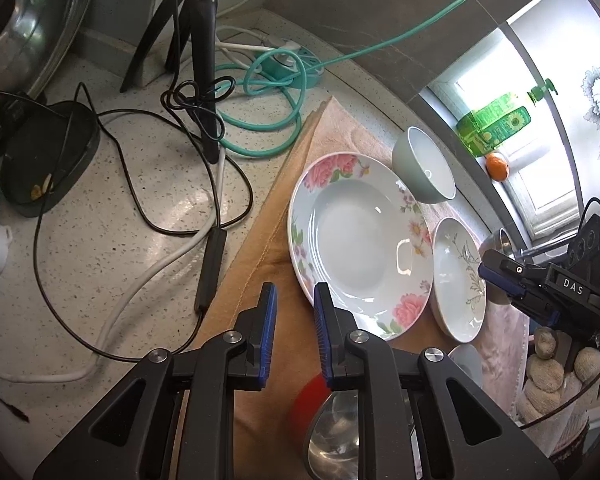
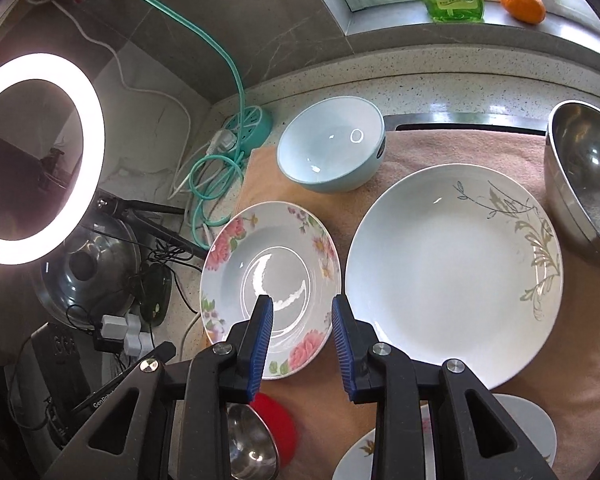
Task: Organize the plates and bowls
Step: 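Move the left gripper over to the rim of the pink-rose plate, then close the left gripper on the pink-rose plate rim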
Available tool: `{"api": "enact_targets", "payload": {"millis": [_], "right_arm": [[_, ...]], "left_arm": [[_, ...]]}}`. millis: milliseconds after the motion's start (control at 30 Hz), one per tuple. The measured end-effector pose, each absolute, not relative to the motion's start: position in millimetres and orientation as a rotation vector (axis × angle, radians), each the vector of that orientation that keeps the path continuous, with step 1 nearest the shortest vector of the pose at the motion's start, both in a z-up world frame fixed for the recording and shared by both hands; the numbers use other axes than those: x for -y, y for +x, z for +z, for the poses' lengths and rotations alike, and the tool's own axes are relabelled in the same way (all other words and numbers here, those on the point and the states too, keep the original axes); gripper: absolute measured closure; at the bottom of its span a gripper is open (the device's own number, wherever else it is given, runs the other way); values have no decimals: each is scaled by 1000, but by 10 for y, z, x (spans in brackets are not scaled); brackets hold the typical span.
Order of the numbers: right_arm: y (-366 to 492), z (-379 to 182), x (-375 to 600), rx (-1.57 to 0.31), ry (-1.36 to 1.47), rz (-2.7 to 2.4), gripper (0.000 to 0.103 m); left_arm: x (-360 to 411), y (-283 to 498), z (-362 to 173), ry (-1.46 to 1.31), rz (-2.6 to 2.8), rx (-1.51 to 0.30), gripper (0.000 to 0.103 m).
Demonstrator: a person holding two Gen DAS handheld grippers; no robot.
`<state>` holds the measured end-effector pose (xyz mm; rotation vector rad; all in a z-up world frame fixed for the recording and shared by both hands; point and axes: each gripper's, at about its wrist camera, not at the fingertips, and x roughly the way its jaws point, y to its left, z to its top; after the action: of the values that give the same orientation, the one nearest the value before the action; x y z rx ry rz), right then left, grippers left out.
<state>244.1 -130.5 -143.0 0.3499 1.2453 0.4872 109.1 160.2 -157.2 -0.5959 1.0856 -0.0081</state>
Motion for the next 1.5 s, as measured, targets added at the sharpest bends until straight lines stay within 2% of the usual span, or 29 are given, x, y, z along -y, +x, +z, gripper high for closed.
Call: {"api": "enact_targets", "payload": {"millis": [567,1500], "right_arm": [[2903,-1687,1024,-1271,265,490,75],[3101,-2020,866,-1340,230,508,76]], "left_arm": [[-1597,1338,-1800,-608,-27,-1136,86],[-1558,1504,-1974,-613,-36,-1164,86]]}}
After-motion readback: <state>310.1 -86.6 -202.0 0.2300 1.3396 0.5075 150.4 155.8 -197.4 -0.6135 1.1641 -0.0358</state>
